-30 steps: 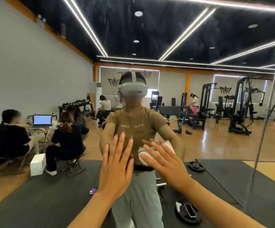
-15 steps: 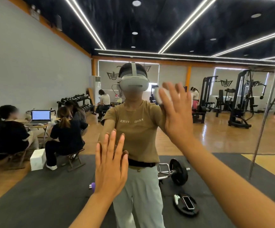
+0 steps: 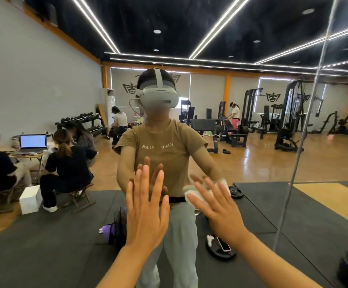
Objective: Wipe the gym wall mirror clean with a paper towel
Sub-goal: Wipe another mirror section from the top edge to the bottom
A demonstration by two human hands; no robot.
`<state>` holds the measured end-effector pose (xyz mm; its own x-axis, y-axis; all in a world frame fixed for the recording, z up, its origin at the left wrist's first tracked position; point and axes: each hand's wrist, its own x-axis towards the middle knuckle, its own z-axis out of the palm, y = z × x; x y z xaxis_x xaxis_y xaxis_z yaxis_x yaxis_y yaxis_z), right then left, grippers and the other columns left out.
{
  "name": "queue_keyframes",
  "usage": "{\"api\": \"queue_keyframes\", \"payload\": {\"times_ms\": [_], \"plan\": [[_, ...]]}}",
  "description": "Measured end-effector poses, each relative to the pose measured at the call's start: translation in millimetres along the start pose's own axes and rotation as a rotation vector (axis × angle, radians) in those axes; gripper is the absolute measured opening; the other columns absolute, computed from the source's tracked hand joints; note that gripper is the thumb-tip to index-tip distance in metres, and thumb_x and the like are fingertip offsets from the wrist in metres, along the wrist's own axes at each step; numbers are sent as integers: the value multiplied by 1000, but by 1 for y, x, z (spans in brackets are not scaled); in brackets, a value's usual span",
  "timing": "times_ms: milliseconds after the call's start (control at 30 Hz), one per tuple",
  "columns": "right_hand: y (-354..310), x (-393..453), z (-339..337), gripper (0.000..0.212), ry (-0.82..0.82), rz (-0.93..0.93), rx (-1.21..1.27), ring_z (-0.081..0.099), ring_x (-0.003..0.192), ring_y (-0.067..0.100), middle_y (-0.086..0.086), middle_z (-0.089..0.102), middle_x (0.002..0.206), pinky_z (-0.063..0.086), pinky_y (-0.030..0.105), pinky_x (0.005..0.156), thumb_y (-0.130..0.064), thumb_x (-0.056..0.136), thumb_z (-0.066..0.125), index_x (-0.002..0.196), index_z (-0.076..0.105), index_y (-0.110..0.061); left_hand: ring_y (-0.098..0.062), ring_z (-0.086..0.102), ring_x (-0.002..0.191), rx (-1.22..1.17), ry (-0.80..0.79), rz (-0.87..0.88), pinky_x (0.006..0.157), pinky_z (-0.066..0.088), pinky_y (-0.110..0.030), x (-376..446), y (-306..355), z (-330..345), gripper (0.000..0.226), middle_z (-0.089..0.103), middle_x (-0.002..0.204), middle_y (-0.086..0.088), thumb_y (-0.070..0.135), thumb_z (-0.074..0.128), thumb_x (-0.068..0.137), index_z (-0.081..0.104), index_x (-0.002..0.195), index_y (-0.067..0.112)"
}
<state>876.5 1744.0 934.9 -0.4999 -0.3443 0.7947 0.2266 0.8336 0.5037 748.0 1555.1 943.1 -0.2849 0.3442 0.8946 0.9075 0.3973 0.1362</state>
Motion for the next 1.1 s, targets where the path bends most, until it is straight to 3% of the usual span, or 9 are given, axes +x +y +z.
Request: {"api": "queue_keyframes", "payload": {"times_ms": [100,200,333,533,667,833,1000,1100], "plan": [[34,43,-13,47,125,136,-7,11,153,28,4,16,165,7,49,124,-4,105,27,148,35,-20,-28,3,155,5,5,16,125,-1,-45,0,11,9,66,-1,168,-12,32,40,99,19,159,15],[79,97,-35,53,259,334,-16,16,150,33,13,22,159,7,52,124,-5,99,50,149,33,-15,-28,2,155,-27,18,26,125,0,-46,5,26,16,67,-2,168,-11,31,41,99,16,160,18],[120,141,-59,48,379,620,79,16,151,36,20,19,162,11,56,122,-18,106,42,153,34,-11,-27,3,155,-44,31,39,125,1,-46,13,45,26,68,-4,168,-9,31,41,99,14,160,19],[92,77,-32,44,326,442,160,19,150,37,11,22,160,14,49,124,-15,106,39,149,32,-14,-28,2,155,-32,18,20,124,-4,-47,15,65,39,69,-3,168,-9,32,40,100,9,161,22],[61,4,-16,60,214,462,166,15,151,38,7,16,164,13,51,124,-5,97,53,150,30,-17,-27,3,155,-14,22,34,124,-3,-47,10,74,46,69,-4,168,-9,32,40,100,10,161,21],[37,-77,-9,50,92,439,175,9,153,31,1,3,168,8,50,125,-27,110,26,158,14,-32,-26,3,155,-14,16,20,124,-3,-47,3,84,54,67,-3,169,-8,33,40,100,13,160,20],[50,-69,-10,53,104,527,195,8,153,32,4,-3,168,7,50,124,-31,106,36,156,19,-26,-25,2,155,21,-13,-11,124,-6,-45,4,88,59,64,2,169,-8,33,39,100,20,159,19],[76,-32,-16,67,157,474,160,1,154,28,3,-9,167,3,49,124,-28,102,44,159,9,-29,-24,-1,155,33,-13,-27,124,-9,-44,4,90,62,64,0,169,-6,33,38,100,20,160,18]]}}
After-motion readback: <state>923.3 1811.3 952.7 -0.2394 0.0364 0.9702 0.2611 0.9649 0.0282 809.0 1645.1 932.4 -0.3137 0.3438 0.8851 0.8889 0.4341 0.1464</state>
